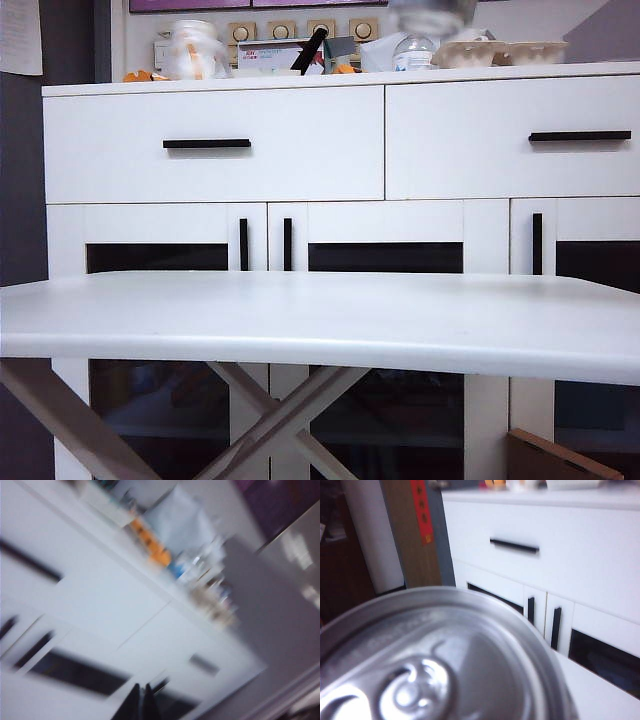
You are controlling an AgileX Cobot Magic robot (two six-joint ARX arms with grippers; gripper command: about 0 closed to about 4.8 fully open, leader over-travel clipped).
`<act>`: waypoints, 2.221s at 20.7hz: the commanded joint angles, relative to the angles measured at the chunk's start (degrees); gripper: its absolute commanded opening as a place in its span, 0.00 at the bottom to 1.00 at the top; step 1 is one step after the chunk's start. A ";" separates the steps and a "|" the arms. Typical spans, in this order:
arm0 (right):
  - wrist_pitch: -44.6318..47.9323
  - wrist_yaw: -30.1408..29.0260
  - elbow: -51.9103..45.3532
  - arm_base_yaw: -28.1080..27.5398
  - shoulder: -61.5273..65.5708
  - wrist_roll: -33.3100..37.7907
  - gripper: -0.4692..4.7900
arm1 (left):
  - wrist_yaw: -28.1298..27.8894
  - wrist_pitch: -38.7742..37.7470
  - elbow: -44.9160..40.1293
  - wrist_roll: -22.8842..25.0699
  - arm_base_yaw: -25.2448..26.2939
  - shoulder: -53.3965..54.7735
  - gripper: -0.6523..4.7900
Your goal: Pick up a can of beer from the white table, open the left drawer, place the beer inside the drawer, and finally close the drawer.
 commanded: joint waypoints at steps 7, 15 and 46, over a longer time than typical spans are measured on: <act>-1.07 -0.24 5.05 0.02 -0.48 -1.88 0.19 | -10.49 28.79 0.17 -24.65 -0.61 15.02 0.11; -0.98 -0.26 5.07 0.02 -0.48 -3.21 0.19 | -20.48 29.11 1.18 -26.38 -0.59 22.56 0.11; -0.96 -0.09 5.11 0.02 -0.48 -4.68 0.19 | -12.59 26.86 39.60 -42.66 -0.61 63.45 0.71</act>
